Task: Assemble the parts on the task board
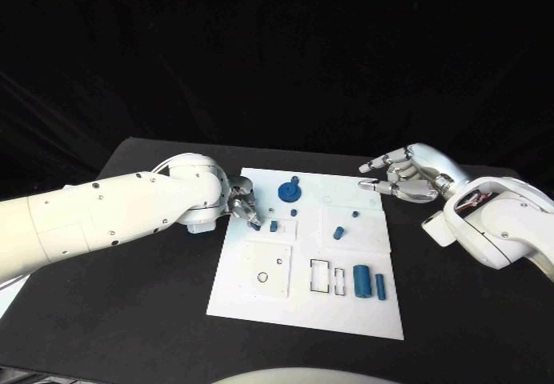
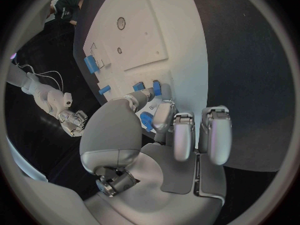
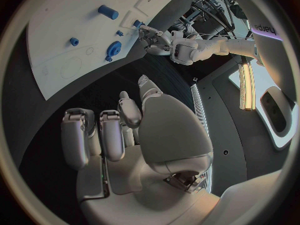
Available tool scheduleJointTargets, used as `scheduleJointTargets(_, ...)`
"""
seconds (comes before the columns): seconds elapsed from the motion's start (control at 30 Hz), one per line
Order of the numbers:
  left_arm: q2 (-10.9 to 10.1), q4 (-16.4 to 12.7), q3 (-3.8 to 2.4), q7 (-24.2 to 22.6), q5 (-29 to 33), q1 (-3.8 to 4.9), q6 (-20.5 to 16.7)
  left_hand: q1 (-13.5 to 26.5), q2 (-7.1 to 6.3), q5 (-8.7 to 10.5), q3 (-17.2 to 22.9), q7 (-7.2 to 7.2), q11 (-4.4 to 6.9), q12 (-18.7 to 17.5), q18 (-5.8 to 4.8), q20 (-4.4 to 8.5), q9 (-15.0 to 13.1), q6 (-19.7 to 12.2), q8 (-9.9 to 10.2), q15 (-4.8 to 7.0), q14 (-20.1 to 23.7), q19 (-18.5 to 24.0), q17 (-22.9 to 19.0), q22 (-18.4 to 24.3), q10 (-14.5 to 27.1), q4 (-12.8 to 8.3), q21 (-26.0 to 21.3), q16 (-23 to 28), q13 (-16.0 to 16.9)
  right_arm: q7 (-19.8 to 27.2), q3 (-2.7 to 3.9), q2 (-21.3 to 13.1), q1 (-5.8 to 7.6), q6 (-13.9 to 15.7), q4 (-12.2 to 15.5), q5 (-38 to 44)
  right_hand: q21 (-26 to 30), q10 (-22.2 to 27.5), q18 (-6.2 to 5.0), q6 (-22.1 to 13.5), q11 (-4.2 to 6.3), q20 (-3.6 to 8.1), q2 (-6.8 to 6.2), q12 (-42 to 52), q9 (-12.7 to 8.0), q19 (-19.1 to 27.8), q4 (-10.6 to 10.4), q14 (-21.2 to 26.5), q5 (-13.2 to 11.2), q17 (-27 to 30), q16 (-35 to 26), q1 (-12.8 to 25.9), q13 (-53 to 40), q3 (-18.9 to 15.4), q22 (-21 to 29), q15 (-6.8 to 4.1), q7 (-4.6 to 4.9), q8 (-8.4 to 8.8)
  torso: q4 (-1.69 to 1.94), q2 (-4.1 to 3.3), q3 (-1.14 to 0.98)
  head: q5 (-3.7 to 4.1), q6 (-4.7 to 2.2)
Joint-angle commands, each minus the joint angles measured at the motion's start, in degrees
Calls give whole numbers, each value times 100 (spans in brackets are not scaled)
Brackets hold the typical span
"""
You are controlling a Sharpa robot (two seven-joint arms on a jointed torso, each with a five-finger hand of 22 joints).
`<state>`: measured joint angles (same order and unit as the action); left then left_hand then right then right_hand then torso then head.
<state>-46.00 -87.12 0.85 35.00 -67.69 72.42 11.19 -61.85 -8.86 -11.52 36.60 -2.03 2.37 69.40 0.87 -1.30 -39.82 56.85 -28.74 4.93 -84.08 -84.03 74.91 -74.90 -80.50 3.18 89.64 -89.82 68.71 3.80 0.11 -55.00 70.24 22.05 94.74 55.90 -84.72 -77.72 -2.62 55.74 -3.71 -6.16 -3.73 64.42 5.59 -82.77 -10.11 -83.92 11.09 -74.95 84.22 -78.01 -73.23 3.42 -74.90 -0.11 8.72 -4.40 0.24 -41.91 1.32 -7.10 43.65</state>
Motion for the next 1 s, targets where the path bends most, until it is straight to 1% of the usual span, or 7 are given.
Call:
scheduleJointTargets(0.03, 33, 5, 35, 166, 81, -40, 198, 77, -11, 39, -86, 76, 9, 21, -87, 39, -11, 114, -3, 40, -592, -597, 1509, -1510, -48, 26, 36, -18, 21, 17, 0, -4, -4, -55, 14, 51, 22, 2, 26, 50, 8, 15, 32, 20, 7, 35, 8, -402, 23, -610, -25, -47, -1, -24, -609, -34, -9, 19, 0, 1, 1, 10, 3)
scheduleJointTargets(0.17, 47, 24, 35, 217, 73, -40, 223, 142, -17, 37, -191, 84, 17, 37, -87, 46, -2, 149, 2, 47, -592, -597, 1509, -1510, -56, 83, 36, -18, 41, 16, 0, -9, -3, -53, 18, 51, 22, 2, 26, 50, 8, 15, 32, 20, 7, 35, 8, -402, 23, -610, -25, -47, -1, -24, -609, -34, -9, 19, 5, 3, 2, 20, 6)
scheduleJointTargets(0.33, 72, 55, 35, 306, 60, -39, 209, 342, -10, 37, -409, 88, 20, 49, -87, 48, 19, 207, 16, 50, -592, -597, 1509, -1510, -66, 265, 36, -18, 61, 15, 0, -14, -3, -49, 25, 51, 21, 3, 26, 50, 8, 15, 33, 18, 7, 33, 10, -402, 26, -613, -24, -50, 0, -24, -612, -35, -9, 20, 6, 1, 4, 27, 6)
scheduleJointTargets(0.5, 96, 75, 35, 359, 49, -39, 191, 440, 18, 39, -565, 91, 21, 79, -87, 47, 28, 248, 19, 52, -592, -597, 1509, -1510, -85, 371, 36, -18, 97, 19, 0, -17, -3, -45, 31, 51, 21, 3, 26, 50, 8, 15, 33, 18, 7, 33, 10, -402, 26, -613, -24, -50, 0, -24, -612, -35, -9, 20, 2, 0, 4, 32, 13)
scheduleJointTargets(0.67, 116, 86, 34, 396, 40, -38, 207, 476, 32, 38, -633, 96, 24, 98, -87, 48, 29, 269, 16, 53, -592, -597, 1509, -1510, -97, 412, 36, -18, 119, 28, 0, -19, -3, -34, 44, 51, 24, 6, 25, 50, 8, 15, 35, 13, 7, 37, 14, -402, 33, -611, -26, -56, 4, -24, -606, -35, -9, 20, -2, -3, 5, 36, 10)
scheduleJointTargets(0.77, 132, 102, 34, 420, 32, -38, 224, 497, 36, 38, -674, 98, 26, 102, -87, 48, 30, 280, 15, 55, -592, -597, 1509, -1510, -101, 436, 36, -18, 125, 30, 0, -21, -3, -30, 50, 52, 24, 6, 25, 50, 8, 15, 35, 13, 7, 37, 14, -402, 33, -611, -26, -56, 4, -24, -606, -35, -9, 20, 4, 2, 4, 43, 20)
scheduleJointTargets(1.0, 171, 148, 34, 457, 12, -38, 272, 558, 38, 38, -792, 105, 31, 124, -87, 47, 31, 309, 9, 58, -592, -597, 1509, -1510, -118, 502, 36, -18, 151, 30, 0, -29, -3, -31, 57, 52, 29, 9, 23, 50, 9, 16, 38, 5, 7, 43, 20, -401, 43, -604, -31, -64, 10, -23, -600, -36, -10, 22, 4, 2, 6, 51, 28)
